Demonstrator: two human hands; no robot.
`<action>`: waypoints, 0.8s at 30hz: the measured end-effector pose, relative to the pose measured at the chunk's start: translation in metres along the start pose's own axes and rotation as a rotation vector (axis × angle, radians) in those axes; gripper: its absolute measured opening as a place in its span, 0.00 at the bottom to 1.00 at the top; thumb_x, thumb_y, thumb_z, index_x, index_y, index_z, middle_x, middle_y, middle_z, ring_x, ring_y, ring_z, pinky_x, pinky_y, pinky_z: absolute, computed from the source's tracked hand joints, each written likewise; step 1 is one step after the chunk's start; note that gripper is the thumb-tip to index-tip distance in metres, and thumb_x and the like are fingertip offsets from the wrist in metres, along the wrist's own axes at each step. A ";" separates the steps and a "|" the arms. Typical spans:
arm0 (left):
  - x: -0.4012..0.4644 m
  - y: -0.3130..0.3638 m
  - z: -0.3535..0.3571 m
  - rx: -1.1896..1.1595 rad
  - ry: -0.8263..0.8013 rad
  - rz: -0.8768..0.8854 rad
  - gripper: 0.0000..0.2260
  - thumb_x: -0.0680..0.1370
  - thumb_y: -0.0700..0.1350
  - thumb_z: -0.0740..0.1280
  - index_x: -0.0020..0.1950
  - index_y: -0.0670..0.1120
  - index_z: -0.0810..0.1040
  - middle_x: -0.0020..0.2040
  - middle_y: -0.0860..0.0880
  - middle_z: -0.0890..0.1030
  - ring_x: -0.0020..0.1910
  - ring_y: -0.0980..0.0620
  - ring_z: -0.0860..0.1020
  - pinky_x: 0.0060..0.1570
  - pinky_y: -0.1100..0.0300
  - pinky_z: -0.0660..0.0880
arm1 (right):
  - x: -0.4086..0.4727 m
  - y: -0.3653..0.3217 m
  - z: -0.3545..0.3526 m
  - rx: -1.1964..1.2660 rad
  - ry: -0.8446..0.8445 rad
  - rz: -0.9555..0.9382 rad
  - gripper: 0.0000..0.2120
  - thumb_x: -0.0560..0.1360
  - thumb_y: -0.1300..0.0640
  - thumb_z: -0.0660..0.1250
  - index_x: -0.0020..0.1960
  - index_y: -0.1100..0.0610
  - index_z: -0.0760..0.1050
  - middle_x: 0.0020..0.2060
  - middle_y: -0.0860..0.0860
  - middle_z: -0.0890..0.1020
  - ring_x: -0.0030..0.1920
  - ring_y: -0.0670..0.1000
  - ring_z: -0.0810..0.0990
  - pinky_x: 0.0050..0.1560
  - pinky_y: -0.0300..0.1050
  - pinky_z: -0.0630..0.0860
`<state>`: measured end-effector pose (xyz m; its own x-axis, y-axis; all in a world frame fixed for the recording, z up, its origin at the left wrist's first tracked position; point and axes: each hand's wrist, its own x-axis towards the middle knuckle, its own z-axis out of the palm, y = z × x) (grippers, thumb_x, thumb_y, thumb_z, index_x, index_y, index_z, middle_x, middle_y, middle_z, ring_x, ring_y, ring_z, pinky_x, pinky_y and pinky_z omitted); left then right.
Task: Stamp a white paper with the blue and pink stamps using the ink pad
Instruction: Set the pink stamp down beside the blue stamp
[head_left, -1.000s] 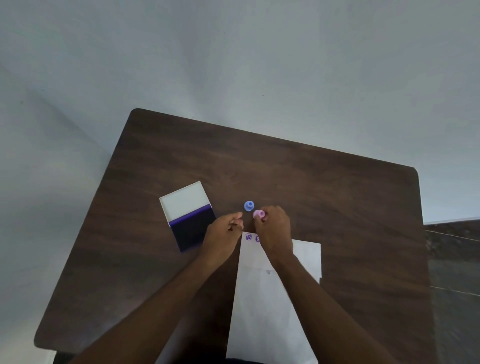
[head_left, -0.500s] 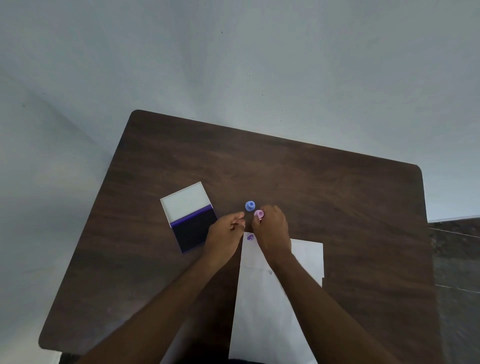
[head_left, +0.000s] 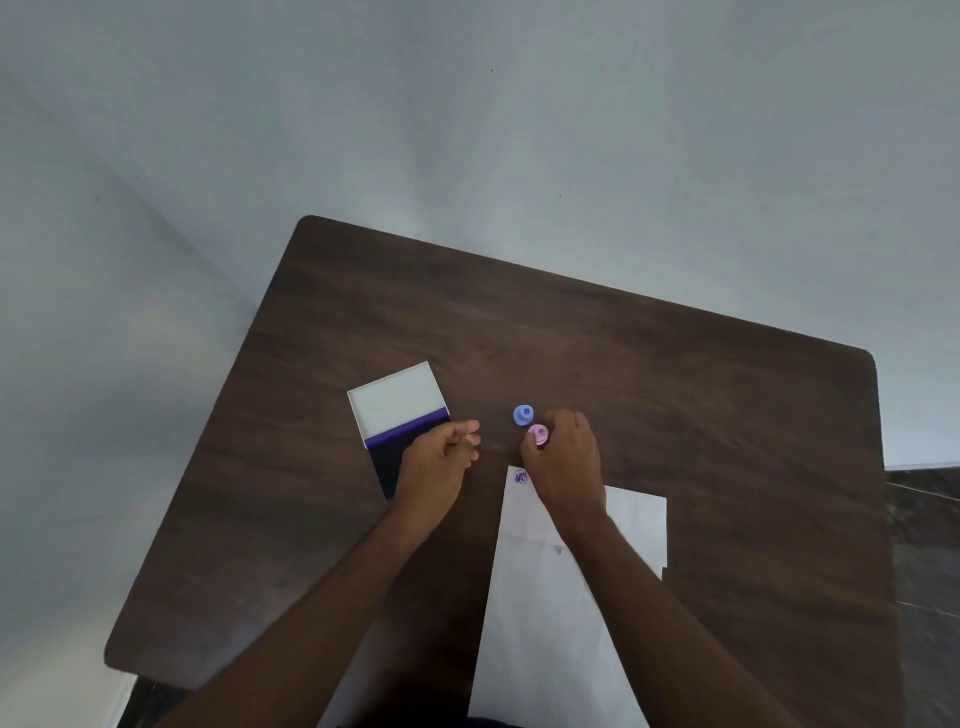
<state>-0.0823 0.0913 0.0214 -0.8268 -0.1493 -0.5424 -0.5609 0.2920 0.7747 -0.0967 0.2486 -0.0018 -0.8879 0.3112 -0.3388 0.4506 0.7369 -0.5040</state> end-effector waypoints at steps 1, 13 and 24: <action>0.000 -0.001 -0.004 -0.020 0.010 -0.007 0.11 0.80 0.43 0.62 0.60 0.47 0.79 0.53 0.51 0.83 0.46 0.57 0.81 0.48 0.66 0.77 | 0.000 -0.001 -0.001 -0.013 0.006 -0.014 0.08 0.76 0.52 0.63 0.49 0.56 0.73 0.46 0.51 0.78 0.40 0.47 0.73 0.40 0.32 0.65; 0.006 -0.024 -0.058 -0.249 0.217 -0.054 0.12 0.79 0.42 0.64 0.62 0.47 0.78 0.52 0.50 0.82 0.50 0.55 0.80 0.53 0.57 0.78 | -0.013 -0.057 -0.004 0.087 -0.089 -0.250 0.13 0.75 0.62 0.64 0.59 0.61 0.77 0.54 0.55 0.80 0.52 0.50 0.78 0.50 0.37 0.69; 0.011 -0.029 -0.094 -0.417 0.281 -0.181 0.26 0.77 0.35 0.64 0.74 0.45 0.63 0.71 0.47 0.71 0.66 0.53 0.72 0.55 0.64 0.72 | -0.003 -0.111 0.035 0.143 -0.383 -0.277 0.15 0.76 0.61 0.65 0.62 0.56 0.74 0.60 0.51 0.80 0.58 0.49 0.77 0.38 0.26 0.65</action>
<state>-0.0792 -0.0079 0.0230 -0.6626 -0.4267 -0.6156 -0.6179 -0.1532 0.7712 -0.1405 0.1450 0.0278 -0.8904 -0.1470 -0.4308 0.2345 0.6630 -0.7109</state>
